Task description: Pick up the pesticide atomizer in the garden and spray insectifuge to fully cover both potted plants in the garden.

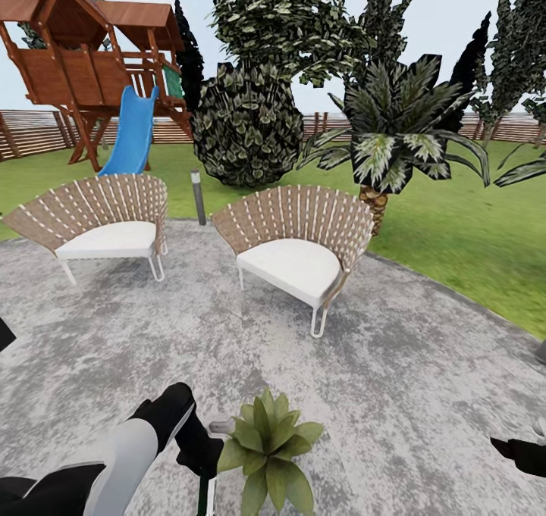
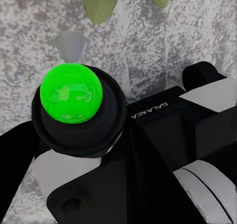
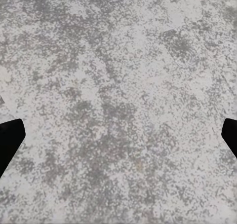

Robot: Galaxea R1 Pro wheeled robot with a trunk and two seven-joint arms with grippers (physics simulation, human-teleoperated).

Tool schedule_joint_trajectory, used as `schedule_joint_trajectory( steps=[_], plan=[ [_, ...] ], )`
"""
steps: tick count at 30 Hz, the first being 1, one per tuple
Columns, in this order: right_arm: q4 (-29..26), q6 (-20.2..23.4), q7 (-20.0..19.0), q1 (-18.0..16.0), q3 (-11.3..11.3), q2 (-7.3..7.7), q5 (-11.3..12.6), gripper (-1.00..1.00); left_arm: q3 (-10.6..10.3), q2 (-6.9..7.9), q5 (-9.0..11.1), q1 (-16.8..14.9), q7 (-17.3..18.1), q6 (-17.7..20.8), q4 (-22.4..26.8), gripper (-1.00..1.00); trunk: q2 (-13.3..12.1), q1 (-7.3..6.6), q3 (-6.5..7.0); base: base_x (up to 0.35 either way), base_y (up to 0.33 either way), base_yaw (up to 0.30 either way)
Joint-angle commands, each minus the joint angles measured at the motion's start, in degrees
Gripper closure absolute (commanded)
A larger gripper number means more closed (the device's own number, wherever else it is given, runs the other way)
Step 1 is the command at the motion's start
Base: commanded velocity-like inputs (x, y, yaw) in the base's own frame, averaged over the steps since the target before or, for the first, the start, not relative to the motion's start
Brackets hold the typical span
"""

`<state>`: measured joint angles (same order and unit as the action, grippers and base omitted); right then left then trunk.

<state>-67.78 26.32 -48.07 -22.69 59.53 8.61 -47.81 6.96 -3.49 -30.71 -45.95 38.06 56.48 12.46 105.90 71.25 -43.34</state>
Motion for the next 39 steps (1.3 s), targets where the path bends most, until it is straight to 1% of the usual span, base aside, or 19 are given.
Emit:
schedule_joint_trajectory(
  steps=[1, 4, 13, 22, 27, 29, 30, 31, 32, 33, 34, 38, 39],
  plan=[
    [-0.1, 0.2, -0.4, -0.1, 0.1, 0.00, -0.4, -1.00, 0.5, -0.03, -0.4, 0.0, 0.4, 0.4, 0.1, 1.00, 0.4, 0.22, -0.24, 0.000, 0.000, 0.000],
    [-0.1, 0.1, -0.4, -0.1, 0.1, 0.00, -0.4, -1.00, 0.5, 0.02, -0.4, 0.0, 0.4, 0.4, 0.1, 1.00, 1.6, 0.88, -0.78, 0.000, 0.000, 0.000],
    [-0.1, 0.2, -0.4, -0.1, 0.1, 0.00, -0.4, -1.00, 0.5, -0.03, -0.4, 0.0, 0.4, 0.4, 0.1, 1.00, 1.6, 0.88, -0.78, 0.000, 0.000, 0.000],
    [-0.1, 0.1, -0.4, -0.1, 0.1, 0.00, -0.4, -1.00, 0.5, -0.03, -0.4, 0.0, 0.4, 0.4, 0.1, 1.00, 5.3, 2.86, -2.39, 0.000, 0.000, 0.000],
    [-0.1, 0.2, -0.4, -0.1, 0.1, 0.00, -0.4, -1.00, 0.5, 0.03, -0.4, 0.0, 0.4, 0.4, 0.1, 1.00, 5.3, 2.86, -2.39, 0.000, 0.000, 0.000],
    [-0.1, 0.2, -0.4, -0.1, 0.1, 0.00, -0.4, -1.00, 0.3, 0.02, -0.4, 0.0, 0.4, 0.3, 0.1, 1.00, 5.3, 2.86, -2.39, 0.000, 0.000, 0.000],
    [-0.1, 0.2, -0.4, -0.1, 0.1, 0.00, -0.4, -1.00, -0.2, 0.03, -0.4, 0.0, 0.4, 0.3, 0.1, 1.00, 5.3, 2.86, -2.39, 0.000, 0.000, 0.000],
    [-0.1, 0.2, -0.4, -0.1, 0.1, 0.00, -0.4, -1.00, -1.0, 0.06, -0.4, 0.0, 0.4, 0.3, 0.0, 1.00, 5.3, 2.86, -2.39, 0.000, 0.000, 0.000],
    [-0.1, 0.2, -0.4, -0.1, 0.1, 0.00, -0.4, -1.00, -1.6, 0.20, -0.4, 0.0, 0.4, 0.3, 0.0, 1.00, 5.3, 2.86, -2.39, 0.000, 0.000, 0.000],
    [-0.1, 0.2, -0.4, -0.1, 0.1, 0.00, -0.4, -1.00, -1.7, 0.31, -0.4, 0.0, 0.4, 0.4, 0.0, 1.00, 5.3, 2.86, -2.39, 0.000, 0.000, 0.000],
    [-0.1, 0.1, -0.4, -0.1, 0.1, 0.00, -0.4, -1.00, -2.0, 0.90, -0.4, 0.0, 0.4, 0.4, 0.0, 1.00, 5.3, 2.86, -2.39, 0.000, 0.000, 0.000],
    [-0.1, 0.1, -0.4, -0.1, 0.1, 0.00, -0.4, -1.00, -2.2, 1.80, -0.4, 0.0, 0.4, 0.3, 0.0, 1.00, 5.3, 2.86, -2.39, 0.000, 0.000, 0.000],
    [-0.1, 0.1, -0.4, -0.1, 0.1, 0.00, -0.4, -1.00, -2.2, 2.55, -0.4, 0.0, 0.4, 0.3, 0.1, 1.00, 5.3, 2.86, -2.39, 0.000, 0.000, 0.000]
  ],
)
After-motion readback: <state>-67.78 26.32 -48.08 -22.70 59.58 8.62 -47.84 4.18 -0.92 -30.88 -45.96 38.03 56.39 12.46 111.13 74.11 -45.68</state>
